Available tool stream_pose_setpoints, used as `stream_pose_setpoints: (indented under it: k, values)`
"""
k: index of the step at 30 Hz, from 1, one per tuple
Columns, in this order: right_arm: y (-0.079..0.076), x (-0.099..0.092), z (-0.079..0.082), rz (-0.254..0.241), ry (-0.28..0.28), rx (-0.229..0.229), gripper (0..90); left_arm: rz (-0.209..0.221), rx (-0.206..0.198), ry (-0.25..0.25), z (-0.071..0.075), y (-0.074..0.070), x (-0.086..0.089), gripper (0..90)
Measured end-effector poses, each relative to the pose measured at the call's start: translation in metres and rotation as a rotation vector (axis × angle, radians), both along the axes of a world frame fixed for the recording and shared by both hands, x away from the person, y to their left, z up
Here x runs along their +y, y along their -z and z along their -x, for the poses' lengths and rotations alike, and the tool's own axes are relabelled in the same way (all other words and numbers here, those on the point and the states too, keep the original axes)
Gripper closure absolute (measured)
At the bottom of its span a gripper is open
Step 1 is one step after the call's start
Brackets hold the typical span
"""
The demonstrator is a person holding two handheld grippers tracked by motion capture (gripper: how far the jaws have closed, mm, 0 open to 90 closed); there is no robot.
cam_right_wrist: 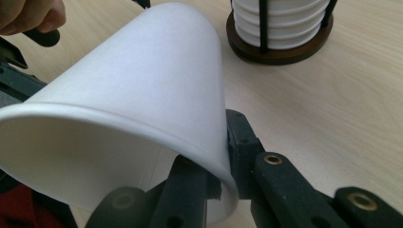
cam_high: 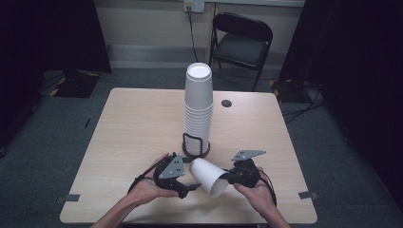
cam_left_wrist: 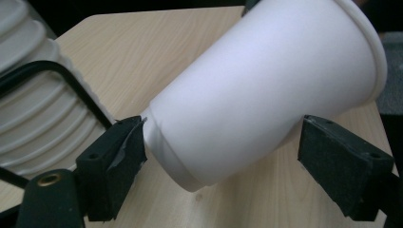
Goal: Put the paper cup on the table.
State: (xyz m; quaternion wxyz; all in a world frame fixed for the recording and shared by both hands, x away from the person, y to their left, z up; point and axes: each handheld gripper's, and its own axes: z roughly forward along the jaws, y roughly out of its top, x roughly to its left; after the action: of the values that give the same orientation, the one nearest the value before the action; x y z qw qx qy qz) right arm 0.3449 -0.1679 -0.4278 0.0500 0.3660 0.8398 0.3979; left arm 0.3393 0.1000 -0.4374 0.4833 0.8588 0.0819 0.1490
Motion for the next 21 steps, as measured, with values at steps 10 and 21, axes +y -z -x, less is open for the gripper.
stream_pose_setpoints:
  k: [10, 21]
  values:
    - [0.001, 0.002, -0.003, 0.031, -0.037, 0.061, 86.3, -0.084, -0.085, 0.057, 0.004, 0.006, -0.004, 15.7]
    - [0.002, 0.007, -0.003, 0.043, -0.059, 0.089, 86.5, -0.161, -0.148, 0.088, 0.012, 0.010, -0.015, 5.9]
